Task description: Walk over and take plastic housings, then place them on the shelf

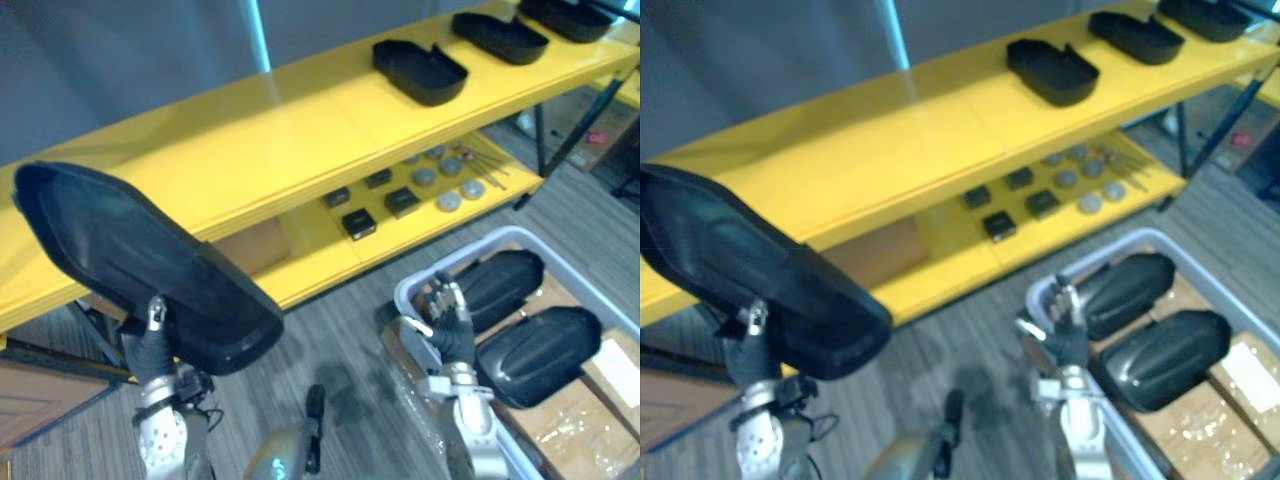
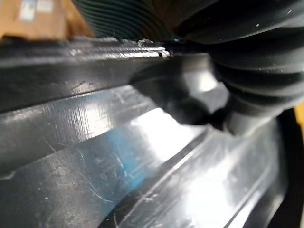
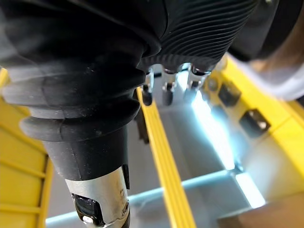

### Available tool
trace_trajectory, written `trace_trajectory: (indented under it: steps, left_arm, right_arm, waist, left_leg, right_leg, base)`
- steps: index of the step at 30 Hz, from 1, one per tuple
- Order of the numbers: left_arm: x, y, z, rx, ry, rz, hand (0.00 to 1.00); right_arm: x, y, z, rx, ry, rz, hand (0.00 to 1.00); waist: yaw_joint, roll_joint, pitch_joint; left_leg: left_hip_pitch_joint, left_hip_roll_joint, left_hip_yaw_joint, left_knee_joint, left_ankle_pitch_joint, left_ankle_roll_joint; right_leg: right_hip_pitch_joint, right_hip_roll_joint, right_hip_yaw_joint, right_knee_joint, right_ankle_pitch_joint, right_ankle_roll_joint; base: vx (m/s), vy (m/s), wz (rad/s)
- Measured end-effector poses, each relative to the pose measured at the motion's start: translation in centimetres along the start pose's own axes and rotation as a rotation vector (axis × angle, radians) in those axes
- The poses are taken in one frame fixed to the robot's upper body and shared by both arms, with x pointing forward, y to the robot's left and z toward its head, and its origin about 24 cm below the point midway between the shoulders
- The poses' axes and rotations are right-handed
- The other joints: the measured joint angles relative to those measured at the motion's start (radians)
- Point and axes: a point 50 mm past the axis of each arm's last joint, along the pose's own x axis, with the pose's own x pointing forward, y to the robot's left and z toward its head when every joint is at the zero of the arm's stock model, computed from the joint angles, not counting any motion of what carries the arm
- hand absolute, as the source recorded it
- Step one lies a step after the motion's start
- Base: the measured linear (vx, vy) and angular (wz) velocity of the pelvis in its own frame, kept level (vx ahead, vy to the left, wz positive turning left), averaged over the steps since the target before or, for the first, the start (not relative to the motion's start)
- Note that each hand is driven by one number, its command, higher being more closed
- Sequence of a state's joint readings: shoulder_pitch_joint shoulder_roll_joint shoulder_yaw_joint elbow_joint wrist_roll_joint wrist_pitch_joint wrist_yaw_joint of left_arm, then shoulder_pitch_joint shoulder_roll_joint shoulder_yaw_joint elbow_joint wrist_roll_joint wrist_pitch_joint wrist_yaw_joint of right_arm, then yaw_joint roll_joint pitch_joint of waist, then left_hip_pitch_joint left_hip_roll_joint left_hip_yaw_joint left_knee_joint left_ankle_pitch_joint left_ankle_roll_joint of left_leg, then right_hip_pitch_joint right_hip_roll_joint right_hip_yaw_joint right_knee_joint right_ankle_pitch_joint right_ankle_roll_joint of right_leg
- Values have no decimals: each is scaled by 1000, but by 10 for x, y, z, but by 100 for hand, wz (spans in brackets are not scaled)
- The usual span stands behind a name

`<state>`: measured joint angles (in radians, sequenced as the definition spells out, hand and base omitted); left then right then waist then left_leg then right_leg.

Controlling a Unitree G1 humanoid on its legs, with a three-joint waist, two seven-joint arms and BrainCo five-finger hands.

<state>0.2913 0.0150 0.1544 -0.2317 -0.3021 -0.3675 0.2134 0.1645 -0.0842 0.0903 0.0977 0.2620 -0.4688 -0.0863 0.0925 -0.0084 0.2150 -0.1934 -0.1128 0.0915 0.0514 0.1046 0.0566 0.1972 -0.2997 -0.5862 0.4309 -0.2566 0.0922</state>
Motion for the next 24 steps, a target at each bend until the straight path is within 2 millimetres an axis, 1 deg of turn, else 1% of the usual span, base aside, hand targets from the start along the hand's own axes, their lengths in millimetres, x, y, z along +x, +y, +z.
trace_trajectory:
  steps: [1, 2, 3, 4, 5, 6, 7, 9, 10, 11, 12, 13, 14, 16, 17, 18, 19, 20, 21, 22, 23, 24]
  left_arm:
    - [1, 0, 1, 16, -8, -13, 100]
    - [2, 2, 3, 54, -19, -21, 100]
    - [3, 4, 5, 70, -26, -19, 100]
    - [5, 7, 8, 87, -40, -20, 100]
    - [7, 8, 10, 95, -51, -24, 100]
    - [8, 8, 11, 98, -55, -26, 100]
    - [11, 8, 14, 94, -68, -23, 100]
    - [16, 5, 16, 79, -81, -31, 100]
    - [20, 1, 18, 70, -95, -40, 100]
    - [25, -4, 19, 63, -107, -59, 100]
    - [27, -6, 21, 61, -115, -65, 100]
    - [28, -8, 20, 57, -117, -73, 100]
    - [27, -12, 19, 49, -109, -87, 100]
    - [24, -14, 17, 44, -96, -86, 100]
    - [22, -12, 15, 39, -81, -77, 100]
    - [19, -12, 7, 22, -49, -53, 100]
    - [16, -11, 3, 17, -28, -40, 100]
    - [12, -11, -4, 9, 5, -21, 100]
    - [8, -12, -12, -18, 42, -11, 100]
    - [7, -13, -14, -34, 52, -13, 100]
    - [5, -17, -15, -53, 58, -25, 100]
    - [4, -22, -15, -58, 54, -50, 100]
  right_arm:
    - [2, -1, 3, -1, -20, -10, 0]
    - [6, -1, 5, 2, -41, -10, 0]
    - [7, 0, 6, 3, -47, -10, 0]
    - [9, 3, 7, 15, -55, -2, 0]
    - [11, 6, 8, 23, -63, 26, 0]
    - [11, 7, 8, 23, -66, 48, 0]
    - [14, 10, 9, 87, -50, 132, 0]
    - [15, 9, 8, 158, -31, 181, 0]
    - [16, 9, 7, 202, -19, 223, 0]
    - [15, 11, 6, 283, -1, 306, 0]
    - [15, 12, 6, 311, 1, 345, 0]
    - [15, 12, 8, 325, -2, 370, 0]
    - [15, 15, 14, 351, -22, 441, 0]
    - [18, 19, 22, 348, -46, 506, 0]
    - [22, 24, 26, 370, -60, 552, 0]
    - [26, 27, 28, 369, -61, 590, 0]
    - [29, 28, 30, 357, -60, 610, 0]
    - [34, 29, 34, 335, -64, 645, 0]
    - [39, 28, 38, 305, -65, 669, 0]
    - [40, 27, 39, 300, -70, 671, 0]
    - [41, 28, 41, 300, -80, 665, 0]
    - [42, 29, 43, 303, -99, 645, 0]
  waist:
    - [1, -1, 1]
    - [-1, -6, 1]
    - [-4, -7, 1]
    - [-19, -4, -3]
    - [-28, -15, -9]
    - [-27, -7, -5]
    - [-27, -5, -6]
    - [-28, -5, -6]
    - [-28, -6, -7]
    - [-41, -6, -7]
    - [-55, -7, -8]
    - [-60, -10, -9]
    - [-60, -14, -20]
    - [-55, -32, -43]
    - [-53, -54, -59]
    - [-48, -40, -69]
    - [-45, -14, -69]
    - [-49, 22, -67]
    - [-42, 57, -68]
    - [-41, 62, -69]
    - [-40, 77, -77]
    - [-39, 88, -85]
  left_leg:
    - [38, -4, -3, -3, -22, 12]
    - [86, -6, -7, -10, -48, 21]
    - [108, -3, -18, -13, -58, 28]
    - [133, 1, -43, -14, -78, 34]
    - [159, 10, -59, -14, -92, 35]
    - [170, 16, -62, -14, -97, 26]
    - [203, 31, -81, -9, -116, 3]
    - [216, 36, -106, -6, -131, -5]
    - [222, 39, -123, -3, -142, -2]
    - [230, 39, -170, 1, -152, -9]
    - [232, 35, -210, 9, -159, -17]
    - [236, 32, -235, 15, -164, -23]
    - [247, 22, -291, 21, -178, -33]
    - [243, 9, -341, 39, -203, -48]
    - [220, -8, -362, 85, -250, -84]
    - [193, 33, -299, 160, -320, -72]
    - [171, 79, -238, 202, -346, -92]
    - [145, 145, -163, 249, -348, -110]
    - [125, 214, -98, 252, -334, -132]
    - [121, 237, -72, 240, -325, -145]
    - [126, 270, -36, 201, -287, -156]
    - [145, 279, -14, 166, -234, -174]
  right_leg:
    - [-51, -40, 42, 158, 54, -88]
    - [-112, -74, 105, 310, 167, -150]
    - [-139, -86, 140, 374, 211, -154]
    - [-195, -82, 182, 457, 141, -101]
    - [-236, -65, 188, 463, 75, -81]
    - [-254, -52, 183, 441, 49, -75]
    - [-290, -2, 178, 305, 9, -59]
    - [-312, 33, 194, 188, 12, -55]
    - [-336, 59, 227, 103, 20, -45]
    - [-357, 104, 315, -34, 47, -7]
    - [-358, 127, 371, -103, 64, 20]
    - [-356, 137, 408, -134, 73, 35]
    - [-350, 149, 472, -172, 98, 27]
    - [-329, 161, 481, -214, 139, -4]
    - [-288, 158, 471, -256, 203, -29]
    - [-233, 168, 413, -294, 244, -14]
    - [-213, 182, 387, -305, 248, -21]
    - [-177, 200, 352, -325, 241, -30]
    - [-132, 213, 316, -352, 238, -34]
    - [-116, 212, 298, -359, 235, -38]
    - [-94, 209, 281, -360, 234, -39]
    - [-79, 203, 281, -359, 231, -35]
  base:
    - [218, 187, 8]
    - [250, 175, 2]
    - [293, 123, 11]
    - [307, 82, 28]
    - [308, 72, 27]
    - [348, 81, 19]
    - [272, 56, 16]
    - [226, 17, 35]
    - [279, -56, 78]
    - [273, -83, 108]
    - [226, -101, 117]
    - [253, -180, 130]
    - [325, -265, 125]
    - [289, -284, 113]
    - [225, -279, 118]
    - [201, -276, 117]
    - [207, -236, 107]
    - [184, -179, 94]
    - [186, -146, 92]
    - [157, -83, 77]
    - [153, 13, 60]
    - [155, 57, 41]
